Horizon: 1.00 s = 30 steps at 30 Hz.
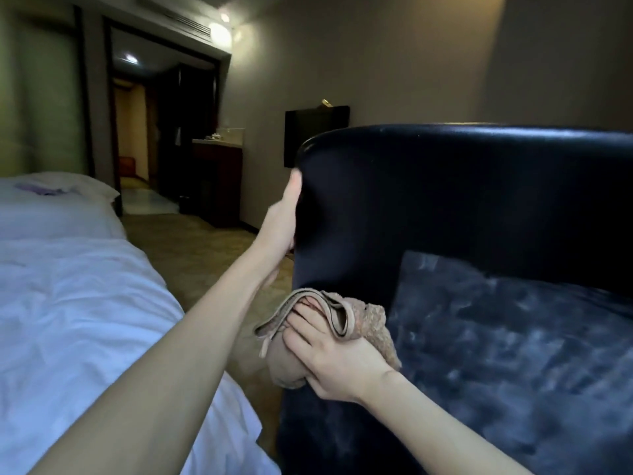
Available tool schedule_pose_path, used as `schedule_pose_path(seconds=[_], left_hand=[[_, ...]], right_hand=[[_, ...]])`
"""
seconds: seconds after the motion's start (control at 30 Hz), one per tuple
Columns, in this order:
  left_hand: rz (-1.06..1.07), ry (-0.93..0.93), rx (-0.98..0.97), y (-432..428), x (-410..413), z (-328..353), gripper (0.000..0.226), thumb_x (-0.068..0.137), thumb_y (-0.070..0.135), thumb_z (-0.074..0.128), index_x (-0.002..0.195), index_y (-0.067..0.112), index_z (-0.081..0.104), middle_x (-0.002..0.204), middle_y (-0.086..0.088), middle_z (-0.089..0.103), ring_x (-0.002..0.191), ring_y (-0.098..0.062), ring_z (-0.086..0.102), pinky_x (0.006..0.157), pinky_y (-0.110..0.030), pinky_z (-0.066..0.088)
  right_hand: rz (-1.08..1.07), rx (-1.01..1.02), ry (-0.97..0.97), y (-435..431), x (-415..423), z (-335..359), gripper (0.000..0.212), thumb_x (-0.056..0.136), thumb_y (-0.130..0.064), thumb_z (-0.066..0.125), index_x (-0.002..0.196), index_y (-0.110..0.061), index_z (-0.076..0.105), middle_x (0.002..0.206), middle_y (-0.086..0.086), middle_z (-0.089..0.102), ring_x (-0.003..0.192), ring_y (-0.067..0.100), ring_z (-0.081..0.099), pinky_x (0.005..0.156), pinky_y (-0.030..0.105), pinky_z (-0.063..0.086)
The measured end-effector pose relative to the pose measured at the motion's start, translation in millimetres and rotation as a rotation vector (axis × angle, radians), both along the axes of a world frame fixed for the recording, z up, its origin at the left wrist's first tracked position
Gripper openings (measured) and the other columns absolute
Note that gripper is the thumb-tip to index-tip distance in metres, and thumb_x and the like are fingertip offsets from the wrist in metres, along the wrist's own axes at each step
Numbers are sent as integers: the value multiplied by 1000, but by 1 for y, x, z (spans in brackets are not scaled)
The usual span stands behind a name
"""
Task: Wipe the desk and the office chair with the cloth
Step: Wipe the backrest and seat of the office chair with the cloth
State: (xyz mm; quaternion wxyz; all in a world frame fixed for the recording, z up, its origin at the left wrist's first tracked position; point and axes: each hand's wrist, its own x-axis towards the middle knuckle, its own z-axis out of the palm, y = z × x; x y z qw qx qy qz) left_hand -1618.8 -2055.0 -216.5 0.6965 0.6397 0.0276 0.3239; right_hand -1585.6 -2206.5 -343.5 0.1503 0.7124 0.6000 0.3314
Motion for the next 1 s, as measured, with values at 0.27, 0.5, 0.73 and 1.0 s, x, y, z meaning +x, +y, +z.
schedule_pose_path(seconds=[0.27, 0.5, 0.73, 1.0], left_hand=[[-455, 27, -317, 50, 4, -99, 90, 96, 83, 25, 134, 15, 70, 145, -12, 62, 142, -29, 51, 113, -40, 41], [-885, -133, -475, 52, -7, -111, 128, 79, 98, 34, 158, -2, 33, 162, -25, 37, 151, -36, 36, 126, -46, 26], [-1022, -151, -540, 44, -11, -116, 123, 80, 97, 28, 156, 1, 38, 164, -22, 35, 153, -35, 34, 127, -47, 26], [-920, -28, -533, 21, -28, -127, 131, 76, 99, 36, 156, -4, 36, 158, -29, 41, 147, -45, 40, 123, -57, 30]], right_hand=[[88, 494, -252, -10, -34, 113, 41, 84, -21, 57, 121, -9, 69, 128, 12, 67, 119, 39, 60, 122, 56, 20], [-116, 414, -262, -1, -36, 156, 76, 78, -47, 60, 144, -8, 57, 157, 17, 48, 151, 48, 30, 124, 54, -8], [99, 436, -84, -4, -23, 89, 58, 73, -29, 67, 125, -3, 67, 133, 17, 64, 138, 46, 48, 128, 49, -9], [58, 29, 99, -20, -17, -27, 62, 84, -25, 54, 142, -2, 54, 147, 23, 51, 152, 44, 30, 124, 62, 21]])
